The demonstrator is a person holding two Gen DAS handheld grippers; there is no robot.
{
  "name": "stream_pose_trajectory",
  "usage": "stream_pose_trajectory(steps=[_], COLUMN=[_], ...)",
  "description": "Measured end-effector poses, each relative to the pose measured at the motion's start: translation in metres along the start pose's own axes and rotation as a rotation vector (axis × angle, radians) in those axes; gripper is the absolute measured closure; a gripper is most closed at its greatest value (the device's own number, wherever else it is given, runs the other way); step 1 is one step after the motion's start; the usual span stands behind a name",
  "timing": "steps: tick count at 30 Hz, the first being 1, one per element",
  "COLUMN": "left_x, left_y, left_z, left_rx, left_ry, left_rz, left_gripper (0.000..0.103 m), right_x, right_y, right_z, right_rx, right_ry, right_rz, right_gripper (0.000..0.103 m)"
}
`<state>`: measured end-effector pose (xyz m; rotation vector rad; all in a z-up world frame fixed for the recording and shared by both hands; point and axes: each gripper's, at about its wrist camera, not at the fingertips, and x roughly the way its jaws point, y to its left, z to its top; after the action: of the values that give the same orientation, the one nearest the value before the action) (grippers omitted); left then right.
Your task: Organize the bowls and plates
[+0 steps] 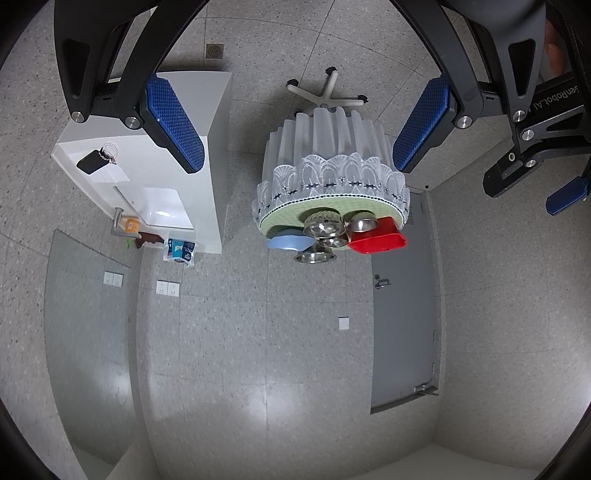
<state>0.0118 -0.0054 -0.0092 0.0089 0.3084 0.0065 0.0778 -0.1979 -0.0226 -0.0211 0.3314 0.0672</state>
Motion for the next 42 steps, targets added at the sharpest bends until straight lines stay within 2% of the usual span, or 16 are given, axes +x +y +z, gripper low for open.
stream_pose_trajectory(steps=[8, 16, 24, 28, 36, 42], left_x=[0.015, 0.064, 0.168, 0.242, 0.366, 0.439], left_y=[-0.007, -0.012, 0.004, 0.023, 0.059, 0.056], left_z=[0.014, 0.035, 0.069, 0.097, 0.143, 0.162], left_rx=[0.008, 0.027, 0.035, 0.029, 0.027, 0.034], left_ry=[0.019, 0.057, 0.086, 0.1, 0.108, 0.13], left_rz=[0.005, -0.002, -0.038, -0.071, -0.111, -0.11], left_gripper=[0.001, 0.001, 0.001, 0.001, 0.001, 0.001], right_x=[0.018, 0.064, 0.134, 0.182, 0.269, 0.333], right_y=[-0.01, -0.016, -0.012, -0.002, 0.012, 0.012], right_z=[0.008, 0.016, 0.028, 0.047, 0.082, 0.103], right_rx=[0.009, 0.03, 0.046, 0.048, 0.074, 0.079], right_ry=[0.015, 0.057, 0.091, 0.102, 0.118, 0.143], right_rz=[0.003, -0.002, -0.026, -0.051, -0.065, -0.067], right_gripper=[0.0, 0.0, 0.0, 0.0, 0.0, 0.0])
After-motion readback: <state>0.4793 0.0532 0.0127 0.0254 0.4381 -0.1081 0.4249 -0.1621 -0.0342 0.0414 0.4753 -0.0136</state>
